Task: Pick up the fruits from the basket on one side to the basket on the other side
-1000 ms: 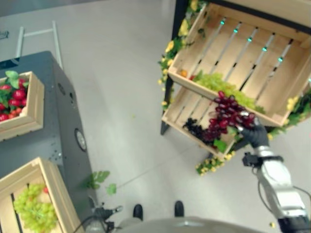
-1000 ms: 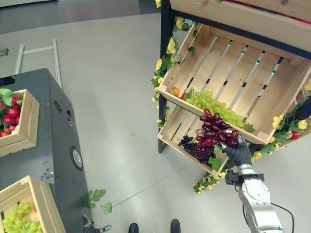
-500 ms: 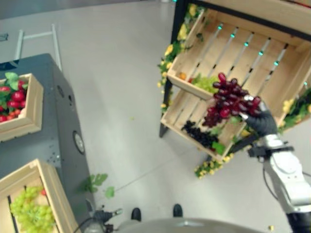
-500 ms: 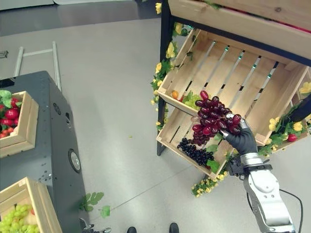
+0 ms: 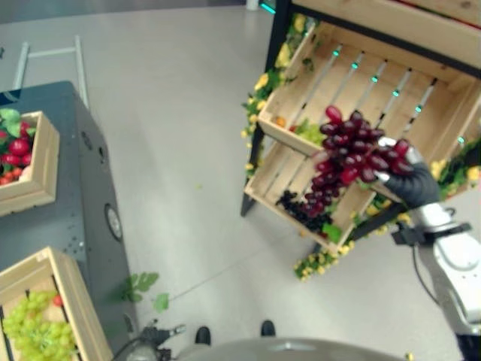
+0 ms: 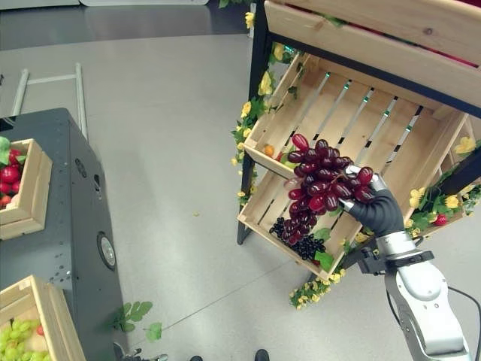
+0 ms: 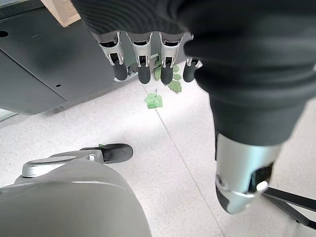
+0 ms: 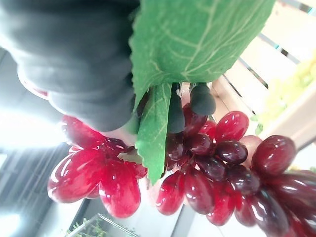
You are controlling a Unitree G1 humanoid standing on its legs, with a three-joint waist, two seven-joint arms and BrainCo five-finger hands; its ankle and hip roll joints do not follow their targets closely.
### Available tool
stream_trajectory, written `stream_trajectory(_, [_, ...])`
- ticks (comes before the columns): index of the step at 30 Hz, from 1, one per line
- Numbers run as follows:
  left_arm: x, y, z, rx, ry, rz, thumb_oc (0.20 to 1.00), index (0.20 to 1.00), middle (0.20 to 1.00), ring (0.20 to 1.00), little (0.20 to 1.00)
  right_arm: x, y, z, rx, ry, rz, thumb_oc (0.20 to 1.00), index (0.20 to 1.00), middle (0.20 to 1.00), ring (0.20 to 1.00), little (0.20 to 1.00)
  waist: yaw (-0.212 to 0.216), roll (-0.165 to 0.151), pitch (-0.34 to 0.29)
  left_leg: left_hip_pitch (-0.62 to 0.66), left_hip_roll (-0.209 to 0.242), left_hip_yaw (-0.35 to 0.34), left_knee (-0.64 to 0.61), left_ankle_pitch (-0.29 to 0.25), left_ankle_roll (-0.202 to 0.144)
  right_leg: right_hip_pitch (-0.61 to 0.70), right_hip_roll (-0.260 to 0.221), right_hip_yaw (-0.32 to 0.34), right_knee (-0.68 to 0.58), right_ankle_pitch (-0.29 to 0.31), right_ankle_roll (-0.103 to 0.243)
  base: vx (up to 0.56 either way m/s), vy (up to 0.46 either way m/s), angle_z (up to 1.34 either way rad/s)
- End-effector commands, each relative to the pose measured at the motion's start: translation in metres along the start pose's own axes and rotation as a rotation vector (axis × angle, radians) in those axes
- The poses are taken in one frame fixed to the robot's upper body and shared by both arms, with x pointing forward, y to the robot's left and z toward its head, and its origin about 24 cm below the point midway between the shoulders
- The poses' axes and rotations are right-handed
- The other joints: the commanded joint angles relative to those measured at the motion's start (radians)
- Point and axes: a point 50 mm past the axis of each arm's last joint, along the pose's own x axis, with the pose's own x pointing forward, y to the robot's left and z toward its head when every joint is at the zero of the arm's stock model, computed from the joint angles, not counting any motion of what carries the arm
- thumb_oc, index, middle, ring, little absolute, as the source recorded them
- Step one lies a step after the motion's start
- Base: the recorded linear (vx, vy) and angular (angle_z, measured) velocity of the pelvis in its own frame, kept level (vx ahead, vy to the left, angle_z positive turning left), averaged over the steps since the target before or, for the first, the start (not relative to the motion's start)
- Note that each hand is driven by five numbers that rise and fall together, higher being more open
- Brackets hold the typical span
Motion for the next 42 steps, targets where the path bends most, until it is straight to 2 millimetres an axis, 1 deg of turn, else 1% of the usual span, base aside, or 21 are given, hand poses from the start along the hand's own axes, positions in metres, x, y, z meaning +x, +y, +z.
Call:
stream_trajectory(1, [0.001,-0.017,0.003,0.039,0.02,-0.044,1.0,1.0,1.0,1.0,1.0,0.014,-0.025,0.05,-0.038,-0.29,-0.112,0.2,0.2,0.2,0.2,0.2,0.004,-0.003,-0.012,-0.002,-0.019,-0.028,0.006,-0.083,0.008,0.025,0.046,0.021,0.005,-0.079,0.052,-0.01,0.017,-0.06])
stream_trajectory(2, [0.001,-0.017,0.001,0.042,0.03,-0.045,1.0,1.0,1.0,1.0,1.0,0.019,-0.034,0.05,-0.056,-0.283,-0.143,0.2,0.2,0.2,0.2,0.2,0.008,-0.004,-0.015,-0.001,-0.02,-0.026,0.005,-0.084,0.009,0.024,0.045,0.023,0.005,-0.078,0.053,-0.01,0.017,-0.04])
stream_trajectory(5, [0.0,-0.016,-0.001,0.044,0.037,-0.044,1.0,1.0,1.0,1.0,1.0,0.024,-0.042,0.049,-0.067,-0.274,-0.175,0.2,0.2,0.2,0.2,0.2,0.012,-0.005,-0.016,0.0,-0.019,-0.025,0.005,-0.084,0.009,0.023,0.043,0.025,0.005,-0.076,0.053,0.0,0.019,-0.07])
stream_trajectory(6, [0.0,-0.016,-0.003,0.05,0.043,-0.044,1.0,1.0,1.0,1.0,1.0,0.029,-0.052,0.047,-0.089,-0.257,-0.218,0.2,0.2,0.2,0.2,0.2,0.016,-0.006,-0.018,0.0,-0.02,-0.025,0.005,-0.084,0.009,0.024,0.042,0.024,0.005,-0.076,0.053,0.0,0.0,0.0])
stream_trajectory(9, [0.0,-0.016,-0.007,0.055,0.056,-0.045,1.0,1.0,1.0,1.0,1.0,0.034,-0.066,0.043,-0.122,-0.221,-0.271,0.2,0.2,0.2,0.2,0.2,0.023,-0.006,-0.02,0.002,-0.022,-0.028,0.004,-0.084,0.009,0.026,0.04,0.021,0.005,-0.075,0.053,0.0,0.0,0.0])
stream_trajectory(12, [-0.001,-0.017,-0.011,0.065,0.069,-0.053,1.0,1.0,1.0,1.0,1.0,0.04,-0.079,0.037,-0.168,-0.162,-0.313,0.2,0.2,0.2,0.2,0.2,0.029,-0.003,-0.02,0.004,-0.022,-0.029,0.003,-0.083,0.008,0.03,0.039,0.016,0.005,-0.076,0.053,0.0,0.0,0.0])
stream_trajectory(13, [-0.001,-0.017,-0.011,0.064,0.069,-0.054,1.0,1.0,1.0,1.0,1.0,0.04,-0.079,0.037,-0.169,-0.163,-0.312,0.2,0.2,0.2,0.2,0.2,0.028,-0.002,-0.02,0.004,-0.022,-0.029,0.003,-0.083,0.008,0.03,0.039,0.016,0.005,-0.077,0.053,0.0,0.0,0.0])
stream_trajectory(15, [-0.002,-0.019,-0.014,0.075,0.08,-0.066,1.0,1.0,1.0,1.0,1.0,0.047,-0.092,0.029,-0.221,-0.095,-0.357,0.2,0.2,0.2,0.2,0.2,0.034,-0.001,-0.018,0.005,-0.022,-0.033,0.002,-0.081,0.006,0.032,0.036,0.01,0.005,-0.077,0.053,0.0,0.0,0.0])
stream_trajectory(18, [-0.003,-0.021,-0.014,0.076,0.082,-0.07,1.0,1.0,1.0,1.0,1.0,0.052,-0.098,0.024,-0.227,-0.061,-0.368,0.2,0.2,0.2,0.2,0.2,0.033,0.004,-0.015,0.004,-0.021,-0.035,0.002,-0.078,0.004,0.032,0.035,0.006,0.005,-0.077,0.052,0.0,0.003,0.01])
stream_trajectory(19, [-0.003,-0.022,-0.015,0.083,0.085,-0.078,1.0,1.0,1.0,1.0,1.0,0.056,-0.106,0.018,-0.257,-0.011,-0.385,0.2,0.2,0.2,0.2,0.2,0.037,0.006,-0.012,0.003,-0.02,-0.037,0.002,-0.076,0.002,0.032,0.035,0.002,0.005,-0.077,0.051,0.0,0.0,0.0])
stream_trajectory(20, [-0.003,-0.022,-0.015,0.082,0.086,-0.078,1.0,1.0,1.0,1.0,1.0,0.057,-0.106,0.018,-0.257,-0.012,-0.384,0.2,0.2,0.2,0.2,0.2,0.036,0.007,-0.012,0.003,-0.02,-0.037,0.002,-0.076,0.002,0.032,0.035,0.002,0.005,-0.077,0.051,0.0,0.0,0.0])
stream_trajectory(21, [-0.003,-0.023,-0.015,0.088,0.084,-0.087,1.0,1.0,1.0,1.0,1.0,0.062,-0.112,0.013,-0.269,0.033,-0.395,0.2,0.2,0.2,0.2,0.2,0.042,0.008,-0.009,0.002,-0.019,-0.039,0.002,-0.073,0.0,0.032,0.035,-0.001,0.005,-0.078,0.051,0.0,0.0,0.0])
stream_trajectory(24, [-0.003,-0.024,-0.015,0.091,0.087,-0.095,1.0,1.0,1.0,1.0,1.0,0.072,-0.119,0.007,-0.274,0.079,-0.402,0.2,0.2,0.2,0.2,0.2,0.04,0.011,-0.004,0.0,-0.017,-0.04,0.001,-0.069,-0.004,0.031,0.035,-0.005,0.005,-0.077,0.05,0.0,0.0,0.0])
stream_trajectory(25, [-0.003,-0.022,-0.015,0.095,0.089,-0.094,1.0,1.0,1.0,1.0,1.0,0.078,-0.127,0.003,-0.318,0.133,-0.412,0.2,0.2,0.2,0.2,0.2,0.049,0.011,0.002,-0.003,-0.017,-0.041,0.001,-0.065,-0.007,0.027,0.035,-0.009,0.005,-0.076,0.049,0.0,0.0,0.0])
stream_trajectory(26, [-0.003,-0.023,-0.015,0.09,0.089,-0.095,1.0,1.0,1.0,1.0,1.0,0.08,-0.126,0.004,-0.318,0.13,-0.408,0.2,0.2,0.2,0.2,0.2,0.045,0.013,0.002,-0.003,-0.017,-0.041,0.001,-0.065,-0.007,0.027,0.035,-0.009,0.005,-0.075,0.049,-0.03,-0.011,0.02])
stream_trajectory(27, [-0.003,-0.022,-0.015,0.101,0.087,-0.094,1.0,1.0,1.0,1.0,1.0,0.086,-0.133,0.002,-0.34,0.164,-0.428,0.2,0.2,0.2,0.2,0.2,0.052,0.015,0.008,-0.009,-0.015,-0.042,0.002,-0.06,-0.01,0.022,0.035,-0.011,0.005,-0.074,0.048,0.0,0.0,0.0])
stream_trajectory(28, [-0.003,-0.022,-0.015,0.098,0.087,-0.095,1.0,1.0,1.0,1.0,1.0,0.088,-0.132,0.002,-0.341,0.162,-0.425,0.2,0.2,0.2,0.2,0.2,0.049,0.016,0.008,-0.009,-0.015,-0.042,0.001,-0.06,-0.01,0.022,0.035,-0.011,0.005,-0.074,0.048,-0.02,-0.015,0.04])
stream_trajectory(32, [-0.002,-0.017,-0.014,0.115,0.081,-0.093,1.0,1.0,1.0,1.0,1.0,0.109,-0.16,0.008,-0.479,0.272,-0.499,0.2,0.2,0.2,0.2,0.2,0.064,0.022,0.023,-0.027,-0.013,-0.047,0.002,-0.046,-0.018,0.007,0.035,-0.02,0.005,-0.07,0.043,-0.01,-0.009,0.03])
stream_trajectory(36, [0.0,-0.012,-0.01,0.128,0.073,-0.085,1.0,1.0,1.0,1.0,1.0,0.122,-0.178,0.015,-0.562,0.368,-0.563,0.2,0.2,0.2,0.2,0.2,0.079,0.026,0.04,-0.05,-0.013,-0.055,0.002,-0.031,-0.025,-0.013,0.035,-0.029,0.005,-0.065,0.039,-0.05,-0.021,0.08])
stream_trajectory(41, [0.001,-0.012,-0.007,0.123,0.066,-0.08,1.0,1.0,1.0,1.0,1.0,0.131,-0.188,0.023,-0.625,0.434,-0.619,0.2,0.2,0.2,0.2,0.2,0.086,0.04,0.06,-0.083,-0.013,-0.066,0.002,-0.01,-0.033,-0.04,0.031,-0.042,0.005,-0.059,0.035,-0.05,-0.018,0.08])
stream_trajectory(42, [0.001,-0.014,-0.006,0.129,0.066,-0.082,1.0,1.0,1.0,1.0,1.0,0.133,-0.191,0.025,-0.666,0.466,-0.623,0.2,0.2,0.2,0.2,0.2,0.088,0.046,0.067,-0.095,-0.013,-0.072,0.001,-0.002,-0.036,-0.048,0.03,-0.049,0.005,-0.056,0.034,-0.03,-0.015,0.19])
